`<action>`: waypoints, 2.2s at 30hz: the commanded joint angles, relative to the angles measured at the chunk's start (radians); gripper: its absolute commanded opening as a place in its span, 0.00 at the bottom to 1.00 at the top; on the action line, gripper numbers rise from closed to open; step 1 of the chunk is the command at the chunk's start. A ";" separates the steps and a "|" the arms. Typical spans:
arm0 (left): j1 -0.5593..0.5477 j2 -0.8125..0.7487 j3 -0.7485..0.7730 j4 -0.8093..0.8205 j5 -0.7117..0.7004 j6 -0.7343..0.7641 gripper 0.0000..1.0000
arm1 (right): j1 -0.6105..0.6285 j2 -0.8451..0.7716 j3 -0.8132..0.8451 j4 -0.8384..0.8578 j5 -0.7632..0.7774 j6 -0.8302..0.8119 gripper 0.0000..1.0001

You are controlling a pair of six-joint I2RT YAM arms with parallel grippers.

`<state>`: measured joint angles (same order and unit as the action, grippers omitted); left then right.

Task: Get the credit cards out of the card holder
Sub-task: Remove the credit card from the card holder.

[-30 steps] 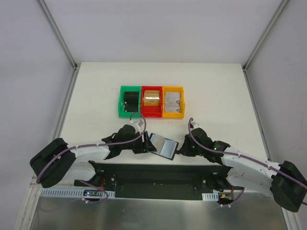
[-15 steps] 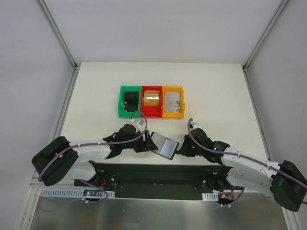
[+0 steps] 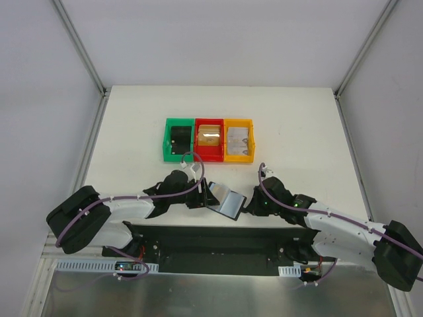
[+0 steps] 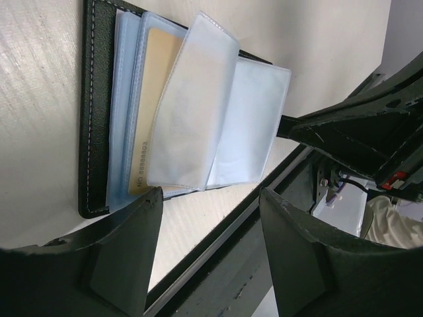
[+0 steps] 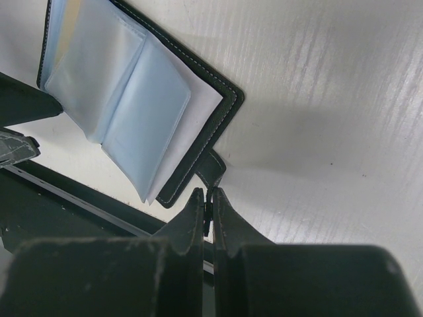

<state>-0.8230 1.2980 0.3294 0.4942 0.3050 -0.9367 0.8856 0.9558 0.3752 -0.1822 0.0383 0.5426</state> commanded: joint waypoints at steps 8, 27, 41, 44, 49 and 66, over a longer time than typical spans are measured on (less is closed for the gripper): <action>-0.015 0.037 0.051 0.090 0.016 0.012 0.61 | 0.007 0.004 -0.002 0.020 0.008 0.010 0.00; -0.113 0.092 0.149 0.130 0.092 0.122 0.61 | 0.007 -0.005 -0.009 0.016 0.015 0.011 0.01; -0.074 -0.103 0.048 -0.144 -0.264 0.041 0.68 | 0.007 -0.014 -0.012 0.010 0.025 0.003 0.00; -0.074 -0.074 0.062 -0.143 -0.261 0.045 0.68 | 0.006 -0.012 -0.009 0.010 0.022 0.002 0.00; -0.074 -0.033 0.080 -0.135 -0.236 0.056 0.68 | 0.007 -0.012 -0.007 0.007 0.020 -0.001 0.00; -0.077 0.053 0.102 -0.039 -0.119 0.079 0.65 | 0.007 0.009 0.002 0.013 0.017 -0.006 0.01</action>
<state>-0.9016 1.3300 0.4118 0.4107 0.1291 -0.8757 0.8871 0.9600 0.3634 -0.1822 0.0452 0.5385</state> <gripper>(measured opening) 0.655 0.034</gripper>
